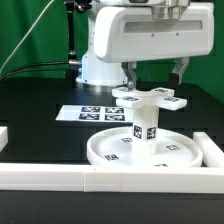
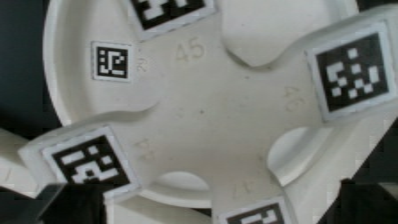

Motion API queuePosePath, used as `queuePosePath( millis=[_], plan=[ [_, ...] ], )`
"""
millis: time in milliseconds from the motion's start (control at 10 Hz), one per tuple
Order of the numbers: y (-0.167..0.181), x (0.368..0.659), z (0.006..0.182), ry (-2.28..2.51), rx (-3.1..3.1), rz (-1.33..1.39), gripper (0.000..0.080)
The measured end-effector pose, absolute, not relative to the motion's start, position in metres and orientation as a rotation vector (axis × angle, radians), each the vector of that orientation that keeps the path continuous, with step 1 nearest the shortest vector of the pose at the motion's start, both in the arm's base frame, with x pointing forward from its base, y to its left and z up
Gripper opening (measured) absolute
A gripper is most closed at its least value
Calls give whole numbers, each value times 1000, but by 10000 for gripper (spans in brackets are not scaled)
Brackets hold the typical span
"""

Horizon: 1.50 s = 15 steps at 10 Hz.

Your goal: Assemble round table

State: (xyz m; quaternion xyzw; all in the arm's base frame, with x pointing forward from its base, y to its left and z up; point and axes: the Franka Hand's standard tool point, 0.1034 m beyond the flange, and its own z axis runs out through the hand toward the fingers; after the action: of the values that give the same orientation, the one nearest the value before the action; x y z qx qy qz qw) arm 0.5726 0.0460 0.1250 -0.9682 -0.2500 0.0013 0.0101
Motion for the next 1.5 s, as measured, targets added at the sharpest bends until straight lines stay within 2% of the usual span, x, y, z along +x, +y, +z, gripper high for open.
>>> queuePosePath(
  millis=[400, 1500],
  plan=[
    [42, 574, 126, -1526, -2758, -11, 649],
    [35, 566, 120, -2317, -2218, 50, 649]
  ],
)
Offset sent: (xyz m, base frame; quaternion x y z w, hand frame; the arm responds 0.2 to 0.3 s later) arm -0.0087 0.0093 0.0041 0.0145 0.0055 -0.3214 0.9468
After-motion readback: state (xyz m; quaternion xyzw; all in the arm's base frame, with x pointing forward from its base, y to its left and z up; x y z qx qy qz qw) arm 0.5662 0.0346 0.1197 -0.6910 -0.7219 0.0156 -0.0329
